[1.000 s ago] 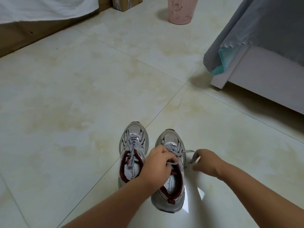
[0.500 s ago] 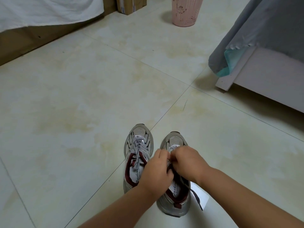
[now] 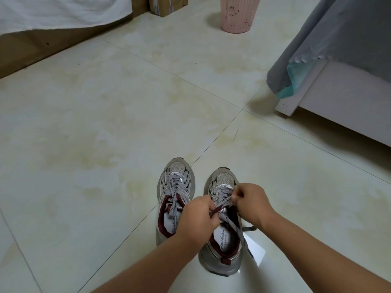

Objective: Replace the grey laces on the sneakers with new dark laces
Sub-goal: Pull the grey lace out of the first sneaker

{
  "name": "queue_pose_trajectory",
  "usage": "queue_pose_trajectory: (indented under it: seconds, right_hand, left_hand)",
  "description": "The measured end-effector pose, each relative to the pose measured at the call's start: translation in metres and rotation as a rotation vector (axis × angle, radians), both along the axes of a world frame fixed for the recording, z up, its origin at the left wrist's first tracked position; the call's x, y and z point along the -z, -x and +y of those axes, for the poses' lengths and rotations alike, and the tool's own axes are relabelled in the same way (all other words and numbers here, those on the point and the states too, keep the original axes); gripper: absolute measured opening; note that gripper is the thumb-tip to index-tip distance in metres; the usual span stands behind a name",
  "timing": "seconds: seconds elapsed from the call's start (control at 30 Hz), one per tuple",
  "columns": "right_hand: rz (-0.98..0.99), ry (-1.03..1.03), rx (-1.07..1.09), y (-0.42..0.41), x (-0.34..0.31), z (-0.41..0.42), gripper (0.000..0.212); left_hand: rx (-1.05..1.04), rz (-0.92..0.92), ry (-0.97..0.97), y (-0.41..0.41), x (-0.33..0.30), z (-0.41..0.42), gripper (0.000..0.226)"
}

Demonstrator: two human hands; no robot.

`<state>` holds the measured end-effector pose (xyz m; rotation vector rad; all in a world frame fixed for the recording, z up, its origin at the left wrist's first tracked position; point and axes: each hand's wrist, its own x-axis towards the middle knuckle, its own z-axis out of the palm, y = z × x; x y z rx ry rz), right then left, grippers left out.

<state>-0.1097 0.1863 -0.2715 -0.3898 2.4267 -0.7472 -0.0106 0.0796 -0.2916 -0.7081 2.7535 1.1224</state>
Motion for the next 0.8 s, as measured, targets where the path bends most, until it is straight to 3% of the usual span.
queue_pose_trajectory:
  seconds: [0.07, 0.13, 0.23, 0.47, 0.53, 0.63, 0.7, 0.8]
  right_hand:
    - [0.008, 0.017, -0.090, -0.002, -0.008, -0.006, 0.018]
    - [-0.008, 0.036, -0.247, -0.005, -0.011, -0.013, 0.027]
    - [0.070, -0.082, -0.412, -0.011, -0.010, -0.020, 0.015]
    - [0.115, 0.003, 0.148, 0.013, -0.012, -0.004, 0.016]
    - [0.170, -0.031, 0.063, 0.011, -0.012, -0.003, 0.013]
    - [0.154, 0.051, -0.230, 0.000, -0.010, -0.012, 0.028]
    - [0.146, -0.020, -0.431, -0.005, -0.006, -0.018, 0.024]
    - [0.111, -0.100, -0.402, -0.008, -0.007, -0.022, 0.009]
  left_hand:
    - [-0.002, 0.010, -0.002, 0.000, 0.000, 0.000, 0.005]
    - [0.009, 0.006, -0.004, 0.001, 0.002, 0.000, 0.015]
    - [-0.001, -0.026, -0.033, 0.000, 0.003, -0.001, 0.032]
    - [-0.096, -0.050, -0.138, -0.003, 0.001, -0.002, 0.031]
    - [-0.104, -0.061, -0.138, -0.002, -0.001, -0.002, 0.030]
    - [-0.101, -0.068, -0.134, 0.000, -0.002, -0.003, 0.031]
    - [-0.089, -0.070, -0.134, 0.001, -0.002, -0.004, 0.032]
    - [-0.086, -0.076, -0.132, 0.001, -0.001, -0.004, 0.031]
